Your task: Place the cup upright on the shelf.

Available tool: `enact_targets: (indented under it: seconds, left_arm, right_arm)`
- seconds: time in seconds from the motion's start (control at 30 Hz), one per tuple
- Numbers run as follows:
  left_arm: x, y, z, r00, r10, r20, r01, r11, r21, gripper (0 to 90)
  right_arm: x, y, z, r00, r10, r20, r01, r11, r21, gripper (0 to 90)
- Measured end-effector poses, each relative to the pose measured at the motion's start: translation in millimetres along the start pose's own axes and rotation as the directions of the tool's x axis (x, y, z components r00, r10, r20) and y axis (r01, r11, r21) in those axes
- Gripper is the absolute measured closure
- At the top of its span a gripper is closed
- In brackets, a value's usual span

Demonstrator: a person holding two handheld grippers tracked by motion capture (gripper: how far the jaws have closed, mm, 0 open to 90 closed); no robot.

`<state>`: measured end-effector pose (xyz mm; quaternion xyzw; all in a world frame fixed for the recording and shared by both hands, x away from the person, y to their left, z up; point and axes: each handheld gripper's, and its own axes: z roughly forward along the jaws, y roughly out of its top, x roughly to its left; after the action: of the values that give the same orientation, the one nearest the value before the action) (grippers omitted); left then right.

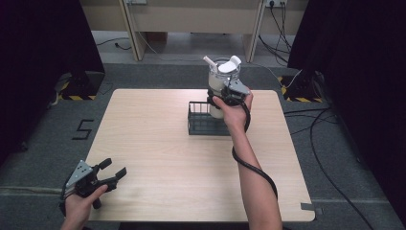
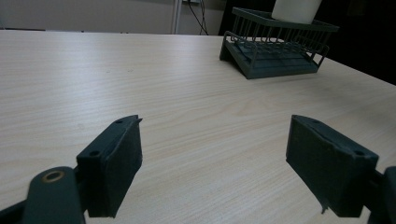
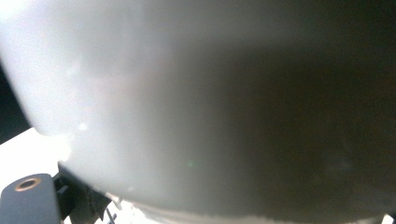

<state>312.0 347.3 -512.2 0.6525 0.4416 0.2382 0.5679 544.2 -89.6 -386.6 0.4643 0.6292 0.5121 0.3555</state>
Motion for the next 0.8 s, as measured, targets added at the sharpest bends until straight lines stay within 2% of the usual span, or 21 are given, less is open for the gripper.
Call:
enact_targets:
  seconds: [0.8]
  left_arm:
    - [-0.3, 0.3, -1.4, 1.0000, 0.002, 0.001, -0.002, 1.0000, -0.004, 17.8]
  right_arm:
    - [2.3, -27.7, 11.8, 0.9999, -0.006, 0.009, 0.006, 0.999, 0.052, 10.9]
